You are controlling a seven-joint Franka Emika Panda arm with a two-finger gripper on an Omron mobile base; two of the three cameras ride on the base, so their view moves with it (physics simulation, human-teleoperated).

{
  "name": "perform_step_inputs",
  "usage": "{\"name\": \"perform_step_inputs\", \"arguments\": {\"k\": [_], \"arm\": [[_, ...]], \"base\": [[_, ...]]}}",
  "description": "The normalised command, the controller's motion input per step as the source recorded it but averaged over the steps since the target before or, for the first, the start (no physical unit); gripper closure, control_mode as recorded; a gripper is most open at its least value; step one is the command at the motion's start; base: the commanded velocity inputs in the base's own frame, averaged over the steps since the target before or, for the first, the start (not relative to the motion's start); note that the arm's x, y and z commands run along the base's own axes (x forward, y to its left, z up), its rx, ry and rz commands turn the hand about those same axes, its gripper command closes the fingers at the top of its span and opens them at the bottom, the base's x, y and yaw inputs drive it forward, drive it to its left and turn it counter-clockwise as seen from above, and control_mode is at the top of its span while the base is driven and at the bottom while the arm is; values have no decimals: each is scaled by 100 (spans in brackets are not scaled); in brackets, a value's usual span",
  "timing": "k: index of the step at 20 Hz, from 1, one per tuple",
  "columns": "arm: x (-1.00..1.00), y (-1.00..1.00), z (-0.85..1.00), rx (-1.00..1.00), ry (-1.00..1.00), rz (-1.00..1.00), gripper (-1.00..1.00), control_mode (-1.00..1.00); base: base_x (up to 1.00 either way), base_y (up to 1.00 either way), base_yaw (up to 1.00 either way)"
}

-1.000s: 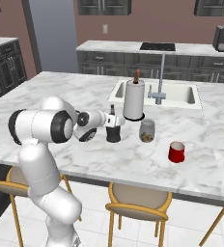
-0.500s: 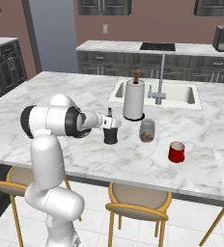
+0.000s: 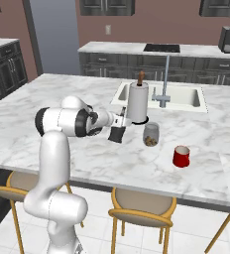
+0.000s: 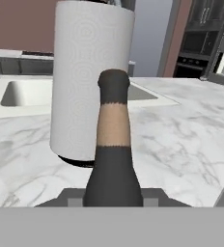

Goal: Open the cabinet directly in front. Then move the liquor and the mug to the dining counter with the jar on it.

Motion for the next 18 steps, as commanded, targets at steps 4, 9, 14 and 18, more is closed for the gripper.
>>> {"name": "perform_step_inputs", "arguments": {"k": [4, 9, 14, 18], "arm": [[4, -36, -28, 0, -1, 5, 100, -100], [-43, 0, 6, 0, -23, 0, 100, -100], [-24, 0, 2, 0, -14, 0, 100, -100], [-12, -19, -9, 0, 0, 0, 100, -100]], "base": [[0, 0, 0], [0, 0, 0], [0, 0, 0], [0, 0, 0]]}}
